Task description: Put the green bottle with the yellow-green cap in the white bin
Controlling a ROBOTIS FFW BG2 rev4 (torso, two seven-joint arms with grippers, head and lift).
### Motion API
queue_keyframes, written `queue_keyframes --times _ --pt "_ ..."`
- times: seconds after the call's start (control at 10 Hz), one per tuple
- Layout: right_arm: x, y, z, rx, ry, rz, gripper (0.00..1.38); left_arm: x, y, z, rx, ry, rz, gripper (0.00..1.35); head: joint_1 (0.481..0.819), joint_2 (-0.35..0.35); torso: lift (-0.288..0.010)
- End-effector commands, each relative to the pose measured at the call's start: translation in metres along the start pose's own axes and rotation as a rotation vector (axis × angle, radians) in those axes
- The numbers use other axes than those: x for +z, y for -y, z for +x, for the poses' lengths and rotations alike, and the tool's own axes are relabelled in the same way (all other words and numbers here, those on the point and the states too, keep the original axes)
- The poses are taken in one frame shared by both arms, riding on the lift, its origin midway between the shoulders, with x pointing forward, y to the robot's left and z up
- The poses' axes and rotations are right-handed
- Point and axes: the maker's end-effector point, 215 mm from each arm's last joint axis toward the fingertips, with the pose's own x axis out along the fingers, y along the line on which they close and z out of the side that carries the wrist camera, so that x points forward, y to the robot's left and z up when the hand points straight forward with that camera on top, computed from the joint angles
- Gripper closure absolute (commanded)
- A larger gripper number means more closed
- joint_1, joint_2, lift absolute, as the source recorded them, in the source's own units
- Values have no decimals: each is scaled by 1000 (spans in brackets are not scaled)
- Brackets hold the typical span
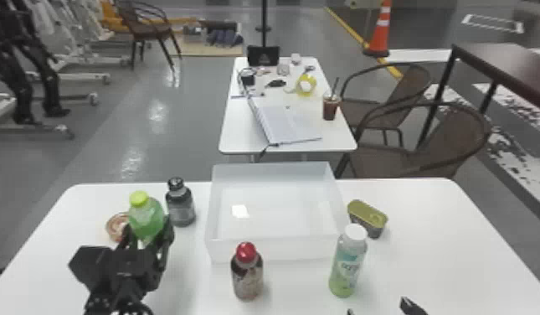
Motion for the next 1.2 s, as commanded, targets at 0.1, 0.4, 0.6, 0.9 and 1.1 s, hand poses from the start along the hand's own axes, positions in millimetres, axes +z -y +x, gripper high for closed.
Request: queue_keyframes --times 0.1,0.4,0.6,0.9,1.1 --pt "0 0 1 0 0 1 82 16 54 39 -178 -21 30 771 549 0 -100" --pt "1 -2 3 4 3 0 82 12 111 70 -410 -119 230 771 549 0 -100" --pt "1 -3 4 7 3 1 82 -5 132 79 -517 -195 407 771 549 0 -100" --pt "2 -3 5 6 5 5 82 -30 133 93 -571 -291 619 771 549 0 -100" --pt "2 -3 5 7 6 5 82 -28 139 97 -608 -297 717 716 549 0 -100"
